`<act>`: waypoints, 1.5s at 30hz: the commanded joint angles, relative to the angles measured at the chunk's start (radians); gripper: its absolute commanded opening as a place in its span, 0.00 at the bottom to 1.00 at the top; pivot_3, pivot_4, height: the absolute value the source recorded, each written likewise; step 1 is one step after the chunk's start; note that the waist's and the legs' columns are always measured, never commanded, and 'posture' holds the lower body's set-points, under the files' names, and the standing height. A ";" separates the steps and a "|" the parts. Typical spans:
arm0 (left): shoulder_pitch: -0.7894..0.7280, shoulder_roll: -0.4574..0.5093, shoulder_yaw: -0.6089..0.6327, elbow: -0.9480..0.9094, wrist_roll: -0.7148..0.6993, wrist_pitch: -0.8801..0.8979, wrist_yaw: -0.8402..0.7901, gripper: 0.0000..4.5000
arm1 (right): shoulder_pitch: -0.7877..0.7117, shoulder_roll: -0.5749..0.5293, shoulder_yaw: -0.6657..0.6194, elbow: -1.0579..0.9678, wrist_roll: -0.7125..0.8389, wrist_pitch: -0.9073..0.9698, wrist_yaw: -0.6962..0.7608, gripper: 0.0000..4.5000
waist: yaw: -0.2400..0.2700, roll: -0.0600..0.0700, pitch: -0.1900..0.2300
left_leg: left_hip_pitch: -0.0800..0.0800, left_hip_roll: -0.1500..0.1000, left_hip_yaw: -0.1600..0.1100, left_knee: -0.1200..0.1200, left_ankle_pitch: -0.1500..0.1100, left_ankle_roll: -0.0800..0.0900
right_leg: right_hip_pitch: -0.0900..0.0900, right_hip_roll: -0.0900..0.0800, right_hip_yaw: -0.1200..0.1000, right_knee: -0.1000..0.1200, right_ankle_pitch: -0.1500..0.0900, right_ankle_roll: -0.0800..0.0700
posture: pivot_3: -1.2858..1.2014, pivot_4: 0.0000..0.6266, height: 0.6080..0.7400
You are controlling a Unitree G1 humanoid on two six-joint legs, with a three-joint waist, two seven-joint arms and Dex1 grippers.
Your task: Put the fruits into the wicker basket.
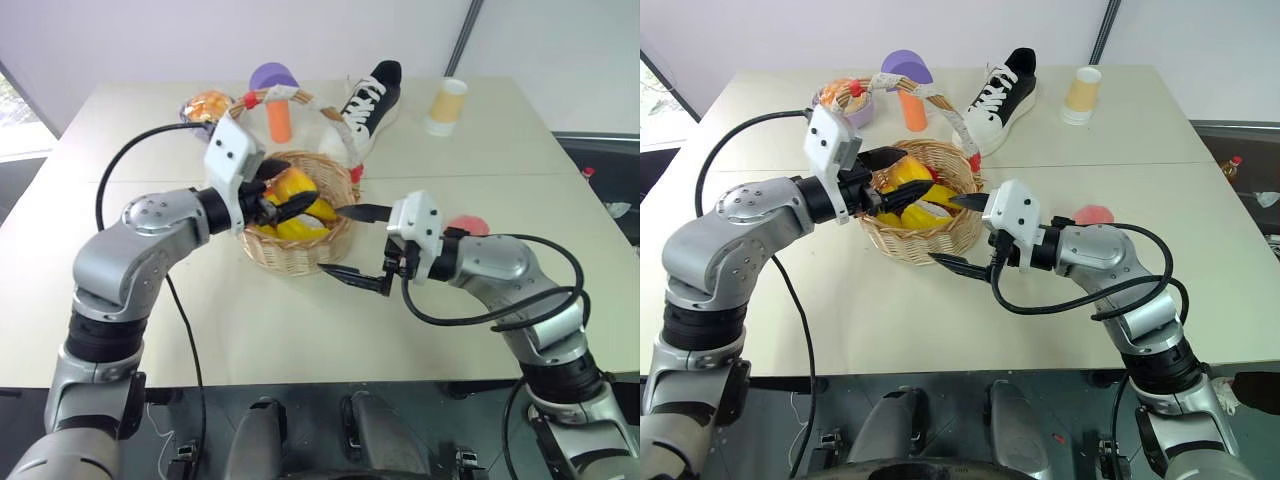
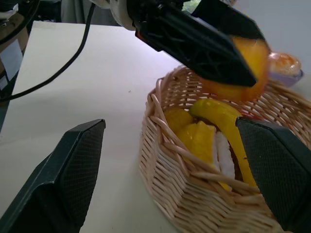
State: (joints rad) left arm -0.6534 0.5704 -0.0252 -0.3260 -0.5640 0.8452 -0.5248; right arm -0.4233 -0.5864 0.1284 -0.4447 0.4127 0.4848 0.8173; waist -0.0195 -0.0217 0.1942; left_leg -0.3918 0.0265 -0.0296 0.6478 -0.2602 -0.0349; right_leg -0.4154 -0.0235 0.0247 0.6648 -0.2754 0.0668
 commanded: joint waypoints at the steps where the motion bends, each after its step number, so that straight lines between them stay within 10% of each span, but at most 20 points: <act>1: -0.023 0.011 0.005 -0.012 0.020 -0.035 -0.032 0.99 | 0.031 -0.062 -0.096 -0.013 -0.030 -0.014 -0.024 1.00 | 0.005 0.000 0.000 | 0.000 0.000 0.000 0.000 0.000 0.000 | 0.000 0.000 0.000 0.000 0.000 0.000 | 0.52 0.24 1.00; 10: 0.113 0.039 -0.055 -0.130 0.001 -0.183 -0.262 0.99 | 0.085 -0.383 -0.188 0.333 -0.297 -0.211 -0.013 1.00 | 0.006 0.000 0.000 | 0.000 -0.003 0.002 0.001 0.000 0.000 | 0.002 -0.003 0.001 -0.002 0.000 0.000 | 0.52 0.24 1.00; 27: 0.142 -0.019 -0.144 -0.152 0.067 -0.182 -0.231 0.99 | 0.029 -0.204 -0.223 0.627 -0.296 -0.153 -0.141 1.00 | 0.003 0.001 0.001 | 0.002 -0.001 0.003 0.001 0.000 0.000 | 0.003 -0.001 0.002 -0.001 0.000 0.000 | 0.52 0.24 1.00; 29: 0.137 -0.024 -0.144 -0.142 0.072 -0.183 -0.231 1.00 | 0.030 -0.193 -0.230 0.629 -0.281 -0.155 -0.139 0.88 | 0.002 0.001 0.001 | 0.002 -0.001 0.002 0.001 0.000 0.000 | 0.003 -0.001 0.002 -0.001 0.000 0.000 | 0.52 0.24 1.00; 34: 0.145 -0.023 -0.102 -0.133 0.061 -0.195 -0.241 1.00 | 0.041 -0.194 -0.229 0.542 -0.284 -0.197 -0.131 0.49 | 0.001 0.001 0.001 | 0.002 -0.001 0.003 0.001 0.000 0.000 | 0.003 -0.001 0.002 -0.001 0.000 0.000 | 0.52 0.24 1.00; 45: 0.384 0.116 0.345 -0.060 -0.128 -0.184 -0.289 1.00 | -0.048 -0.070 -0.088 -0.068 0.083 0.025 0.016 0.49 | -0.002 0.002 0.001 | 0.003 0.006 0.000 0.001 0.000 0.000 | 0.002 0.006 0.001 -0.001 0.000 -0.001 | 0.52 0.24 1.00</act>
State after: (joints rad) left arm -0.2716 0.6777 0.2637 -0.3727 -0.6604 0.6732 -0.8128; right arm -0.4371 -0.7004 -0.0108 -0.4529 0.4576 0.4873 0.8555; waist -0.0212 -0.0196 0.1953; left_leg -0.3887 0.0326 -0.0296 0.6487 -0.2603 -0.0347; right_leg -0.4125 -0.0173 0.0255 0.6637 -0.2747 0.0650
